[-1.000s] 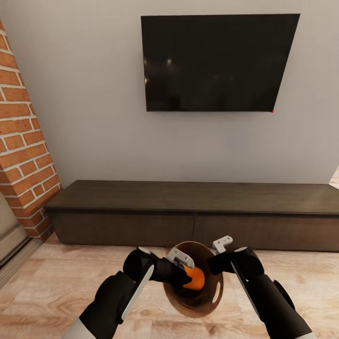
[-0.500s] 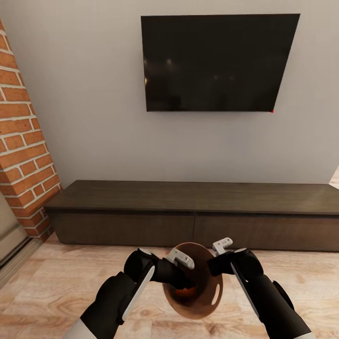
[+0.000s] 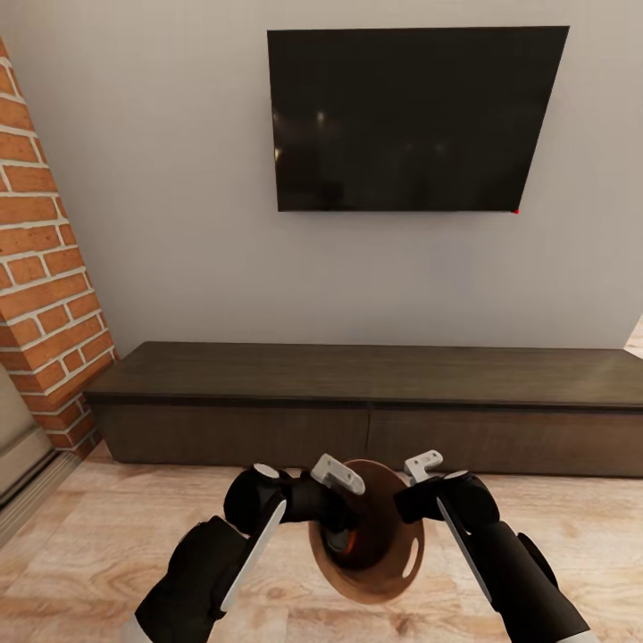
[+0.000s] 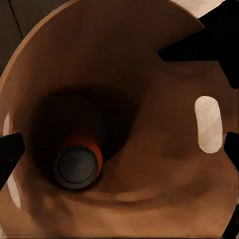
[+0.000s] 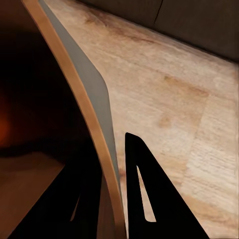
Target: Put the three can of soda from the living room inside the tash can in the kitchen.
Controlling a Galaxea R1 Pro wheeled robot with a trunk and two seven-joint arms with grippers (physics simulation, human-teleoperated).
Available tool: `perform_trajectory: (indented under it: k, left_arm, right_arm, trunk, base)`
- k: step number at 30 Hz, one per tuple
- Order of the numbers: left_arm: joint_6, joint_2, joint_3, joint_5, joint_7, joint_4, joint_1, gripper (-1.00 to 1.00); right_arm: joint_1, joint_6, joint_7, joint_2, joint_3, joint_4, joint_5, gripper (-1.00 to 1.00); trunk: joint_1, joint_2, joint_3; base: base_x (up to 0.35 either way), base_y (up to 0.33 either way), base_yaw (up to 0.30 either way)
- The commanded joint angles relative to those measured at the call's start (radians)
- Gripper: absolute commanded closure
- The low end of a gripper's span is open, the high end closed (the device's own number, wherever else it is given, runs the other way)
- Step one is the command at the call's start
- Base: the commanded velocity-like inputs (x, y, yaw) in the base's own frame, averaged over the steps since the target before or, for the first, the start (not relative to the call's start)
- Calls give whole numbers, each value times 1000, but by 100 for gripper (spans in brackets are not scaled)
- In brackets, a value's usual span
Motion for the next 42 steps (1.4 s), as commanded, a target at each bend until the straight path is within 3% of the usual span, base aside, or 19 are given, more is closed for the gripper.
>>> perform_trajectory:
  k: [1, 6, 8, 13, 16, 18, 20, 22, 23, 25, 26, 29, 32, 38, 41, 42]
  left_arm:
    - [1, 1, 0, 0, -1, -17, 18, -100]
    - [3, 4, 1, 1, -22, -63, 53, -100]
    - [4, 11, 3, 1, -62, -79, 59, -100]
    - [14, 66, 10, 2, -219, -127, 64, -100]
    - [18, 111, 48, 2, -337, -142, 64, -100]
    - [18, 147, 140, 2, -451, -146, 64, -100]
    - [16, 178, 264, 2, -576, -147, 64, -100]
    - [12, 232, 387, 2, -684, -146, 64, -100]
    - [11, 246, 416, 2, -709, -146, 65, -100]
    - [5, 286, 532, 0, -791, -143, 65, -100]
    - [-2, 300, 608, -4, -826, -142, 65, -100]
    - [-22, 309, 664, -15, -845, -140, 75, -100]
    - [-118, 312, 694, -24, -828, -120, 129, -100]
    - [-312, 306, 704, -27, -706, -46, 178, -100]
    - [-488, 301, 705, -27, -622, 96, 197, -100]
    - [-518, 301, 706, -27, -614, 126, 198, -100]
  right_arm:
    - [0, 2, 2, 0, 0, 2, -23, 100]
    - [0, 2, 2, 0, 0, 20, -23, 100]
    - [0, 2, 1, 0, -1, 23, -23, 100]
    - [0, 2, 0, 0, -1, 35, -23, 100]
    - [0, 2, 0, 0, -1, 41, -23, 100]
    - [0, 2, 0, -1, -2, 43, -23, 100]
    - [0, 2, 0, -1, -2, 48, -23, 100]
    - [0, 2, 1, -1, -3, 51, -24, 100]
    - [0, 2, 1, -2, -4, 52, -24, 100]
    - [0, 2, 2, -4, -9, 52, -25, 100]
    - [0, 2, 6, -8, -13, 53, -28, 100]
    - [-2, 2, 12, -12, -17, 53, -31, 100]
    - [-3, 2, 15, -15, -30, 46, -32, 100]
    - [-3, 2, 19, -18, -117, 40, -32, 100]
    - [2, 2, 23, -36, -136, 37, -34, 100]
    - [3, 2, 24, -40, -137, 35, -34, 100]
  trunk:
    - [0, 0, 0]
    - [0, 0, 0]
    - [0, 0, 0]
    - [0, 0, 0]
    - [0, 0, 0]
    - [0, 0, 0]
    - [0, 0, 0]
    - [0, 0, 0]
    - [0, 0, 0]
    - [0, 0, 0]
    - [0, 0, 0]
    - [0, 0, 0]
    - [0, 0, 0]
    - [0, 0, 0]
    - [0, 0, 0]
    - [0, 0, 0]
  base:
    - [0, 0, 0]
    - [0, 0, 0]
    - [0, 0, 0]
    - [0, 0, 0]
    - [0, 0, 0]
    - [0, 0, 0]
    - [0, 0, 0]
    - [0, 0, 0]
    - [0, 0, 0]
    - [0, 0, 0]
    - [0, 0, 0]
    - [0, 0, 0]
    - [0, 0, 0]
    - [0, 0, 0]
    - [0, 0, 0]
    - [0, 0, 0]
